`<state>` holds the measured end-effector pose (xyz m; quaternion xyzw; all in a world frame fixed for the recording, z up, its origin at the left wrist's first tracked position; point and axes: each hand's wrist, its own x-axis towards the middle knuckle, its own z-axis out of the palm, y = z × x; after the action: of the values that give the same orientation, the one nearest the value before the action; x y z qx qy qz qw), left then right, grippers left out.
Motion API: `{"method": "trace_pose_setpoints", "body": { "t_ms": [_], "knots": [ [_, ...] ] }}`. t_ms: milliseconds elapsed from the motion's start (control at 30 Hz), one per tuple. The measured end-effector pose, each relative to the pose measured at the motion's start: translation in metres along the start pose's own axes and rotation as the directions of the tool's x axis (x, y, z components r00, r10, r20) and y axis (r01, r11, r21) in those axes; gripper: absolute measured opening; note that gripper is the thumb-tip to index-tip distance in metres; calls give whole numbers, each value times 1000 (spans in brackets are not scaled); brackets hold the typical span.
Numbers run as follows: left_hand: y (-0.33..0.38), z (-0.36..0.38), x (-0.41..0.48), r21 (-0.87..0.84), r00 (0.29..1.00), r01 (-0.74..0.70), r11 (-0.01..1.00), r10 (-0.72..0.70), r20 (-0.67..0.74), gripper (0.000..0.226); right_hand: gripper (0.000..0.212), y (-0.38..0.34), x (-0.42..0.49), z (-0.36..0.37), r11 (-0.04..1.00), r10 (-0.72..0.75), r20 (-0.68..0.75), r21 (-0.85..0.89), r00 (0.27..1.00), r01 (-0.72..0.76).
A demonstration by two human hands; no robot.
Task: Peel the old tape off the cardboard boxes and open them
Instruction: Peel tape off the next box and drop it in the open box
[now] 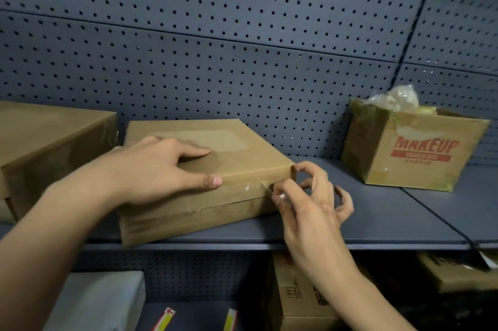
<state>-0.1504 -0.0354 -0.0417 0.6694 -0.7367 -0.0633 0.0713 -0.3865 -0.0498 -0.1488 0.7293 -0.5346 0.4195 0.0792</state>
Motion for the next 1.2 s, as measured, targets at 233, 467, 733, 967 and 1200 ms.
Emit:
{"method": "trace_pose_setpoints", "body": {
  "t_ms": [233,467,733,967,1200],
  "knots": [
    [14,11,-4,30,999,20,999,-19,-50,98,5,3,5,-9,995,-99,133,34,986,95],
    [28,16,-4,61,993,59,996,-52,-107,91,12,3,5,-15,973,63,146,213,987,-94],
    [29,19,-6,87,986,107,990,-94,-138,91,19,4,12,-30,859,269,451,288,851,-424],
    [32,20,-7,94,982,121,988,-106,-154,92,16,5,21,-31,907,244,519,177,819,-383],
    [36,21,-11,128,981,118,985,-96,-169,87,16,-1,29,-27,959,211,514,58,831,-279]
  ]
}}
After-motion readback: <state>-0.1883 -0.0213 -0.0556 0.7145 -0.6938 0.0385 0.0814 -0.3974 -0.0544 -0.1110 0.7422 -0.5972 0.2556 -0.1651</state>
